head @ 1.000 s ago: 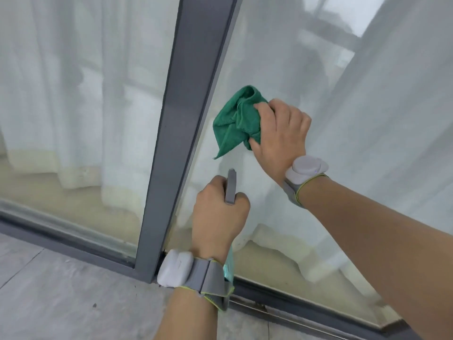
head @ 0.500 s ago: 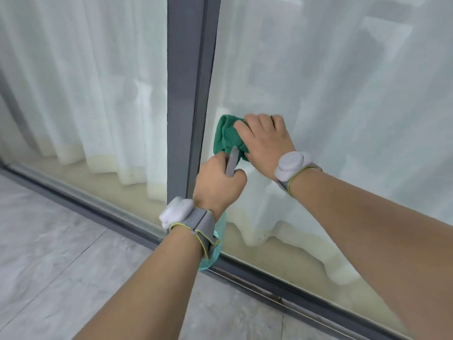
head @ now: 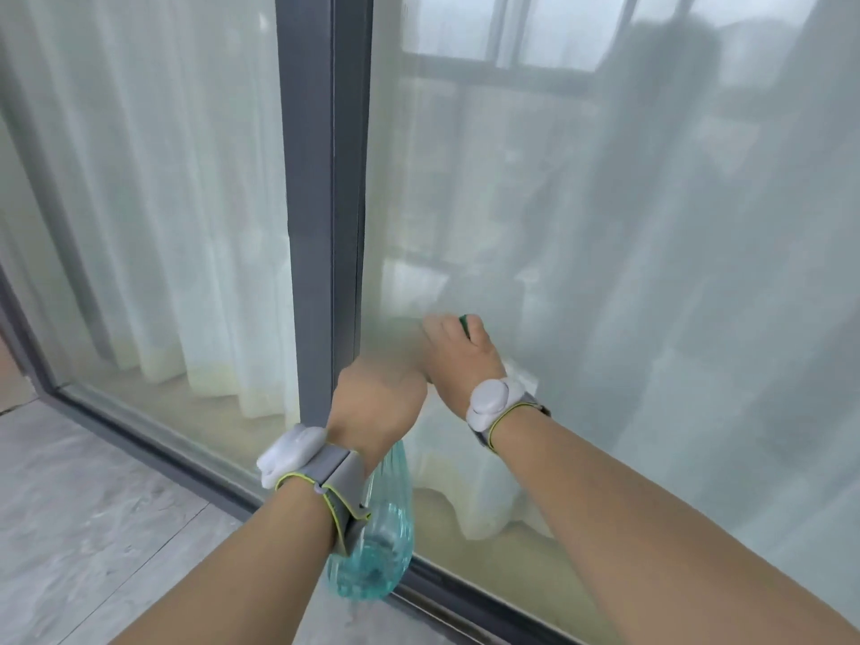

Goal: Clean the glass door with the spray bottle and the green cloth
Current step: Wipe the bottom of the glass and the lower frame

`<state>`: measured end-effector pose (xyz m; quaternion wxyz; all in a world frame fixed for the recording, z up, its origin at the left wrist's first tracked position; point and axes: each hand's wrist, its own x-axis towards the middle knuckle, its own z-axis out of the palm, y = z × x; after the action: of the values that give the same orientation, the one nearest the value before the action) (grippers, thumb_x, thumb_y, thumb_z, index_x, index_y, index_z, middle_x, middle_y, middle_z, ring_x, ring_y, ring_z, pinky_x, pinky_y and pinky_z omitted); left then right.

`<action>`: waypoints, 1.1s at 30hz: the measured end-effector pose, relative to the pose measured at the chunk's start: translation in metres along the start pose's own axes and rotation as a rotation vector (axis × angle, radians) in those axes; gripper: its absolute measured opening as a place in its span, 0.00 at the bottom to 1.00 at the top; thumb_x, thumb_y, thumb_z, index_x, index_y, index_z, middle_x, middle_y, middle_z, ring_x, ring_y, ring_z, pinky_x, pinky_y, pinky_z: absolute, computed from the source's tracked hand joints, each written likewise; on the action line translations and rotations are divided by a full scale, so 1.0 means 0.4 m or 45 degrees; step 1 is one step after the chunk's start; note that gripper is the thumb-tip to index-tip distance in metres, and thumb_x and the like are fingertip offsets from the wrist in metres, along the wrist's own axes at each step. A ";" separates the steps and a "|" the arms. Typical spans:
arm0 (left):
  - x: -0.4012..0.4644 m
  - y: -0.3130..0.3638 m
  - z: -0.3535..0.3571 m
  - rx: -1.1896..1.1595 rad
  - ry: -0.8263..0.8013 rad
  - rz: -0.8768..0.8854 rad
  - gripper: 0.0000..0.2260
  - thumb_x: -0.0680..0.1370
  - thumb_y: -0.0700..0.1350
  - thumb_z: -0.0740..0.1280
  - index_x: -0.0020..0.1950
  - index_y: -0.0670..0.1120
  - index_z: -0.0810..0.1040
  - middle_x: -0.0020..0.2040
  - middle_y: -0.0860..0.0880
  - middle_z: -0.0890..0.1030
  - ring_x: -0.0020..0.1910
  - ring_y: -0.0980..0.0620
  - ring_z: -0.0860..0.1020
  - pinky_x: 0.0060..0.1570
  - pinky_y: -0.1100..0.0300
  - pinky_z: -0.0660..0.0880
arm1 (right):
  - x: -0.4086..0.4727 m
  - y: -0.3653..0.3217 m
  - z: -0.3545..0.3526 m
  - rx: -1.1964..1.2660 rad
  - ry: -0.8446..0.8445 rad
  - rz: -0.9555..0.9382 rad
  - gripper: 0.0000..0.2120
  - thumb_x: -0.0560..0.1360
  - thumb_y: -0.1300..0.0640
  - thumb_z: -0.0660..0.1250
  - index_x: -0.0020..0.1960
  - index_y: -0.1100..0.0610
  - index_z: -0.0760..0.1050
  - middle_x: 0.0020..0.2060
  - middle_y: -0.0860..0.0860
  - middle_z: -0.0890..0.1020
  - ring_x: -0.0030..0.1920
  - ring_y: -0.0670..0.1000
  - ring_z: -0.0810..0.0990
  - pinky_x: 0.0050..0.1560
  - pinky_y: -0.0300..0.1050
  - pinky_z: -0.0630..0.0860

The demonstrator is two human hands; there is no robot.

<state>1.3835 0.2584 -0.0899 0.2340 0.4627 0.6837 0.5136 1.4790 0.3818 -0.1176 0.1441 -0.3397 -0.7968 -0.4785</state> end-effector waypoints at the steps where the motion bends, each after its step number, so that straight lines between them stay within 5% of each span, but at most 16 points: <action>1: 0.009 0.016 -0.003 0.025 -0.005 0.018 0.05 0.73 0.44 0.64 0.41 0.42 0.72 0.34 0.48 0.73 0.33 0.46 0.70 0.34 0.57 0.67 | 0.020 0.027 0.000 0.011 0.130 0.084 0.17 0.65 0.61 0.64 0.53 0.51 0.72 0.44 0.48 0.73 0.44 0.53 0.72 0.53 0.49 0.64; 7: 0.052 0.081 -0.034 0.135 -0.030 0.151 0.14 0.66 0.50 0.59 0.44 0.41 0.72 0.35 0.48 0.73 0.35 0.44 0.70 0.35 0.55 0.69 | 0.067 0.072 0.008 0.108 0.527 0.352 0.25 0.70 0.61 0.61 0.66 0.48 0.68 0.57 0.52 0.69 0.53 0.56 0.68 0.57 0.56 0.64; 14: 0.049 0.073 -0.022 0.103 -0.067 0.120 0.06 0.74 0.43 0.65 0.42 0.41 0.72 0.36 0.47 0.73 0.34 0.46 0.69 0.34 0.58 0.67 | 0.005 -0.028 -0.019 0.188 0.059 0.211 0.23 0.66 0.64 0.49 0.56 0.54 0.73 0.48 0.52 0.69 0.46 0.55 0.68 0.49 0.49 0.63; 20: -0.008 0.126 -0.018 0.063 -0.092 0.173 0.05 0.75 0.41 0.67 0.46 0.39 0.76 0.36 0.48 0.73 0.35 0.47 0.70 0.35 0.57 0.68 | -0.124 -0.007 -0.088 0.535 -0.176 0.246 0.26 0.60 0.54 0.72 0.56 0.57 0.72 0.45 0.52 0.72 0.42 0.56 0.70 0.42 0.49 0.66; 29: -0.070 0.194 0.016 0.048 -0.322 0.274 0.03 0.76 0.39 0.65 0.42 0.42 0.74 0.34 0.50 0.71 0.32 0.49 0.67 0.32 0.60 0.65 | -0.272 0.084 -0.130 0.508 -0.164 0.505 0.28 0.59 0.54 0.75 0.58 0.52 0.75 0.56 0.57 0.75 0.51 0.61 0.73 0.52 0.55 0.71; 33: -0.078 0.208 0.050 0.017 -0.312 0.319 0.03 0.75 0.39 0.66 0.42 0.42 0.75 0.34 0.50 0.72 0.33 0.49 0.68 0.33 0.59 0.65 | -0.287 0.116 -0.137 0.474 -0.216 0.482 0.27 0.63 0.54 0.73 0.62 0.48 0.72 0.50 0.53 0.76 0.46 0.59 0.74 0.46 0.53 0.68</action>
<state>1.4466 0.2447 -0.0255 0.2468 0.6048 0.5905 0.4740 1.5889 0.3027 -0.1228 0.2236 -0.4889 -0.8026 -0.2583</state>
